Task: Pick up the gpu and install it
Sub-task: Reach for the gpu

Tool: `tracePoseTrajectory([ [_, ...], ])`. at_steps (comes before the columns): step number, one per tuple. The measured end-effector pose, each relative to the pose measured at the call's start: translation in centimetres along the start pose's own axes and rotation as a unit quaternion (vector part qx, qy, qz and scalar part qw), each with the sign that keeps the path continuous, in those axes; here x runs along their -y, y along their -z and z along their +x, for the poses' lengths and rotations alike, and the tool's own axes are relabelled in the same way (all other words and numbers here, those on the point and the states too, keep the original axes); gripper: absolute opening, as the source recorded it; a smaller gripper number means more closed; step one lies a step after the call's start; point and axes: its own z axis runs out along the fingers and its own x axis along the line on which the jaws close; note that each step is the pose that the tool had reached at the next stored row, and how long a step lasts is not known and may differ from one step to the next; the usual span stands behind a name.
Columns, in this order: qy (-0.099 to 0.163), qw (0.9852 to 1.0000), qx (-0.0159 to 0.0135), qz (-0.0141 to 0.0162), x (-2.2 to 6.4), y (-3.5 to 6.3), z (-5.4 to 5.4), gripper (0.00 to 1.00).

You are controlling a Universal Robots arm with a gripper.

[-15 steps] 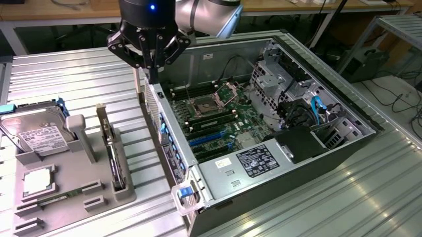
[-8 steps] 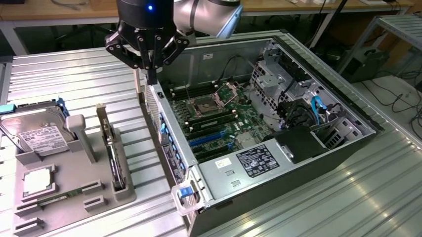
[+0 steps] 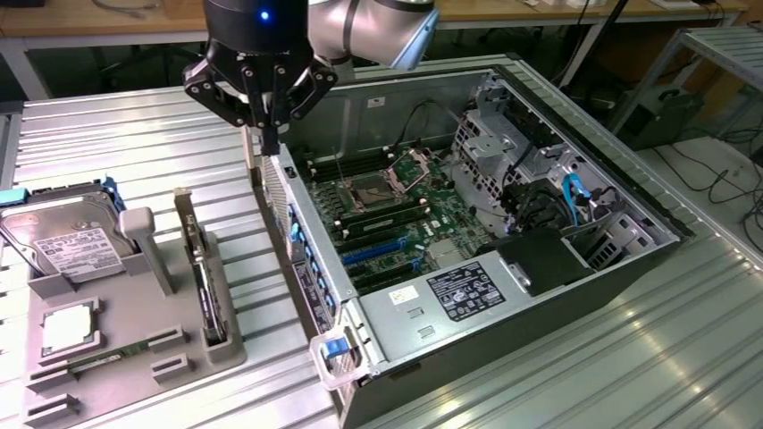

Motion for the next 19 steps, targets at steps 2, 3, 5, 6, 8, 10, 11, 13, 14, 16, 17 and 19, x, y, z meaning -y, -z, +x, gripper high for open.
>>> tracePoseTrajectory([
  [2, 0.0, 1.0, 0.0, 0.0, 0.05, 0.01, 0.2, 0.11],
  [3, 0.0, 1.0, 0.0, 0.0, 0.07, 0.01, 0.2, 0.11],
  [5, 0.0, 1.0, 0.0, 0.0, 0.11, 0.01, 0.4, 0.11],
  [6, 0.0, 1.0, 0.0, 0.0, 0.14, 0.02, 0.4, 0.11],
  [8, 0.0, 1.0, 0.0, 0.0, 0.23, 0.03, 0.7, 0.11],
  [10, 0.0, 1.0, 0.0, 0.0, 0.3, 0.03, 0.9, 0.11],
  [11, 0.0, 1.0, 0.0, 0.0, 0.33, 0.03, 1.0, 0.11],
  [13, 0.0, 1.0, 0.0, 0.0, 0.39, 0.05, 1.2, 0.11],
  [14, 0.0, 1.0, 0.0, 0.0, 0.42, 0.05, 1.3, 0.11],
  [16, 0.0, 1.0, 0.0, 0.0, 0.47, 0.05, 1.4, 0.11],
  [17, 0.0, 1.0, 0.0, 0.0, 0.49, 0.06, 1.4, 0.11],
  [19, 0.0, 1.0, 0.0, 0.0, 0.55, 0.06, 1.6, 0.11],
])
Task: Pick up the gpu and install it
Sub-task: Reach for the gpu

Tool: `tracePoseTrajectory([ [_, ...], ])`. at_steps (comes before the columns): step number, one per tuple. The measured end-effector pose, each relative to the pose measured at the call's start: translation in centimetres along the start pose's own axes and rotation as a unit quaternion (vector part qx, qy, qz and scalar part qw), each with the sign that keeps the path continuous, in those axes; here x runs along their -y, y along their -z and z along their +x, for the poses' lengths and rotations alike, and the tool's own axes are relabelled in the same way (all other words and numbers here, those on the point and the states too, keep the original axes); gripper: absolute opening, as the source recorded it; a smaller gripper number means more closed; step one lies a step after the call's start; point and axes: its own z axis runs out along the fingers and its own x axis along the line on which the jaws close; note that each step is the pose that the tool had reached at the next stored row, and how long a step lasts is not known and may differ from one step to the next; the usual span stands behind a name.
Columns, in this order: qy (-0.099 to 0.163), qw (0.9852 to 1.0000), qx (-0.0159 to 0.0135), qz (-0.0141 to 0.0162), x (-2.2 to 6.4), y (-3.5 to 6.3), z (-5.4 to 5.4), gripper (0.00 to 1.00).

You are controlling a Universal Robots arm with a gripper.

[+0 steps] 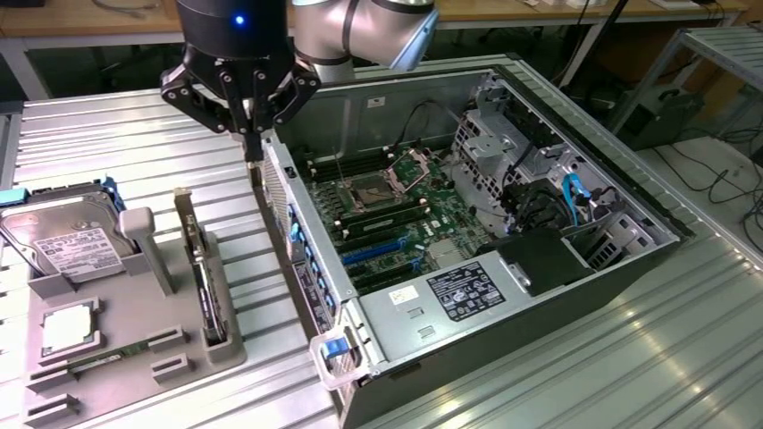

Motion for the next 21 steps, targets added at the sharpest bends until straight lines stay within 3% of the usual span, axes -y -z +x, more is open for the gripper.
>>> tracePoseTrajectory([
  [21, 0.0, 1.0, 0.0, 0.0, 0.57, 0.06, 1.4, 0.11],
])
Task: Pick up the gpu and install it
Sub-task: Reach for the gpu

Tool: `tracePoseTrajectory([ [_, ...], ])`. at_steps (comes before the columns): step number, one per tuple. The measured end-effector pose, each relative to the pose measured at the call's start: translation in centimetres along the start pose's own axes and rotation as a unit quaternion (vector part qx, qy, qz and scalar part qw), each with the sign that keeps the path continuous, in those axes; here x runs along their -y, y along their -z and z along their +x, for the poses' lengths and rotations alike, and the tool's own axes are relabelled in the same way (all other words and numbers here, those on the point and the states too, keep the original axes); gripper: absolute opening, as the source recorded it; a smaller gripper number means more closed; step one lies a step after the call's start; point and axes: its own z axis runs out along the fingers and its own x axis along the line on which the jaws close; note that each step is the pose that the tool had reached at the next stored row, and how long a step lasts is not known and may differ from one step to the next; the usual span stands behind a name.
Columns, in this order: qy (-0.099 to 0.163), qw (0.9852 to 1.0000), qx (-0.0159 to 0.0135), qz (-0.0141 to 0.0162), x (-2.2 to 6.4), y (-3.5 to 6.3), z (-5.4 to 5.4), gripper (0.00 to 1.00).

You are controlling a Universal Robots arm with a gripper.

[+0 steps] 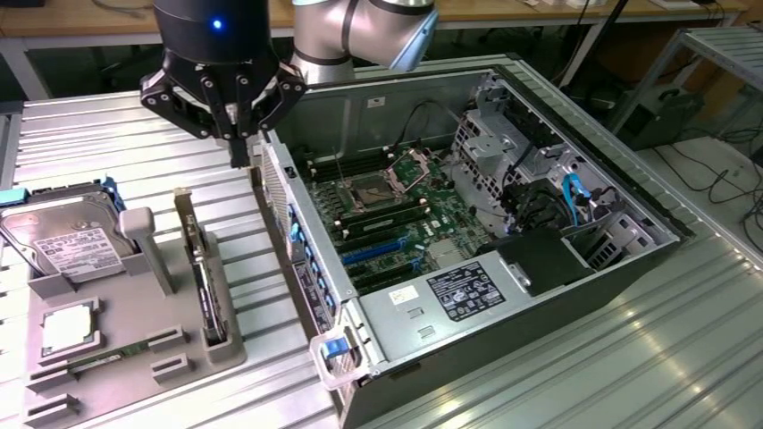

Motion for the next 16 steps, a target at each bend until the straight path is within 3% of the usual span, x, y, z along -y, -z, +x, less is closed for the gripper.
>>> tracePoseTrajectory([
  [16, 0.0, 1.0, 0.0, 0.0, 0.49, 0.05, 1.1, 0.11],
])
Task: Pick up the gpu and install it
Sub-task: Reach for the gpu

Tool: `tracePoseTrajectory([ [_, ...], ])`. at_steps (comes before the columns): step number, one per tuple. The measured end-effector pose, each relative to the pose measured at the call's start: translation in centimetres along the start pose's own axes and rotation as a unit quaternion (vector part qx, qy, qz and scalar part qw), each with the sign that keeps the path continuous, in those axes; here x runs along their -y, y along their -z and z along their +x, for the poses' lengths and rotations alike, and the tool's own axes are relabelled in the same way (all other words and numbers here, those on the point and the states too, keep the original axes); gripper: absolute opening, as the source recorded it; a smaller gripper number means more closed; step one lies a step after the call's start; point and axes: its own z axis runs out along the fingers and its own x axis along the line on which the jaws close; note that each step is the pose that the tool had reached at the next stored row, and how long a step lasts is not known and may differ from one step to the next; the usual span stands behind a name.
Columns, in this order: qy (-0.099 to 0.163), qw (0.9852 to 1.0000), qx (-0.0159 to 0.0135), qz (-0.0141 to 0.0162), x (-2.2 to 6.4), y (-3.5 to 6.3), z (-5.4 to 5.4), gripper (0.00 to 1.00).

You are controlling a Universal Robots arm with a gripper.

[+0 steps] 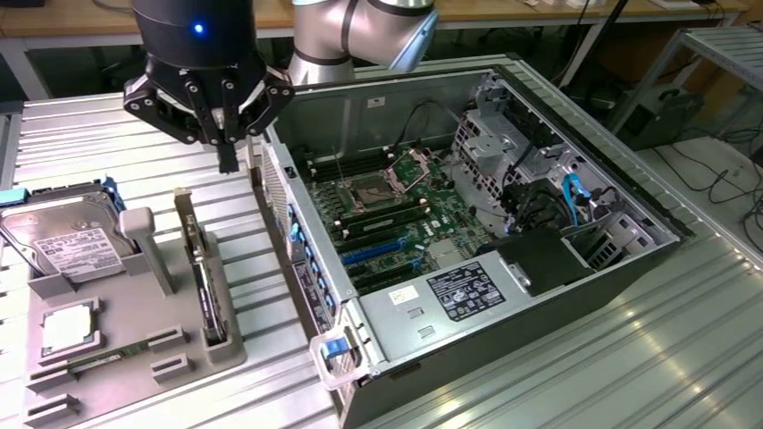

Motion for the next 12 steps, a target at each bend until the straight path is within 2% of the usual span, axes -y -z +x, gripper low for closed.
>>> tracePoseTrajectory([
  [12, 0.0, 1.0, 0.0, 0.0, 0.37, 0.04, 0.92, 0.11],
])
